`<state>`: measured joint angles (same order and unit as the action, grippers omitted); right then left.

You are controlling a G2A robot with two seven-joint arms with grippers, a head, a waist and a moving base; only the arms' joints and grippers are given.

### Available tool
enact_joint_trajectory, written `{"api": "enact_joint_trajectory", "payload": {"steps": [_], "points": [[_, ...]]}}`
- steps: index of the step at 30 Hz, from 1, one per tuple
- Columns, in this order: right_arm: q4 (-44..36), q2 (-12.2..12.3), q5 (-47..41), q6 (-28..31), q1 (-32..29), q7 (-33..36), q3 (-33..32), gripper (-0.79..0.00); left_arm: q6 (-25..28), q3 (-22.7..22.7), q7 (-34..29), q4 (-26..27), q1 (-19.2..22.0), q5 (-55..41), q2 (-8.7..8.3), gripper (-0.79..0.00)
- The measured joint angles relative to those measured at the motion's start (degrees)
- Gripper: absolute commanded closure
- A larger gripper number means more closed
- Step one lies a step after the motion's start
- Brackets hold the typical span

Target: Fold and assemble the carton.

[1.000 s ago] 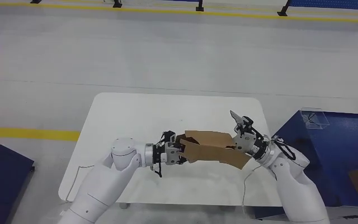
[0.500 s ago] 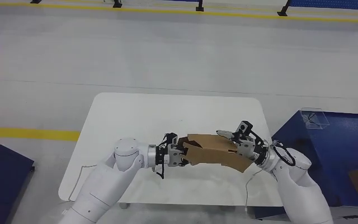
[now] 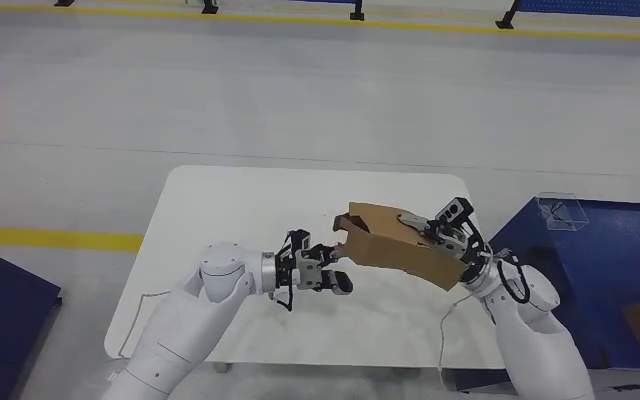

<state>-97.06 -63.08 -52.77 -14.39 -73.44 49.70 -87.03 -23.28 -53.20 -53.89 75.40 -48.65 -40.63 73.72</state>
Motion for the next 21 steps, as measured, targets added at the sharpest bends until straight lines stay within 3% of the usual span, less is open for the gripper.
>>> {"api": "enact_joint_trajectory", "payload": {"steps": [3, 8, 13, 18, 21], "points": [[-0.3, 0.0, 0.1, 0.4, -0.1, -0.4, -0.1, 0.0, 0.0, 0.0, 0.0, 0.0, 0.0, 0.0, 0.0, -0.785], [-0.5, 0.0, 4.0, 8.7, -0.4, 1.6, -0.3, 0.0, 0.2, -0.1, 0.2, 0.1, -0.1, 0.1, -0.02, -0.785], [0.0, 0.3, 10.3, 16.8, -0.6, 3.4, -1.6, 0.0, 3.9, -3.9, 7.9, 2.7, -3.1, 2.8, -0.91, -0.785], [1.2, 0.4, 14.4, 22.2, -1.0, 3.8, -2.0, 0.0, 6.6, -10.2, 19.3, 11.8, -7.9, 13.1, -2.86, -0.785], [1.8, 0.5, 18.2, 24.3, -1.3, 4.4, -1.3, 0.0, 13.9, -13.6, 20.9, 21.5, -13.0, 16.4, -3.67, -0.785]]}}
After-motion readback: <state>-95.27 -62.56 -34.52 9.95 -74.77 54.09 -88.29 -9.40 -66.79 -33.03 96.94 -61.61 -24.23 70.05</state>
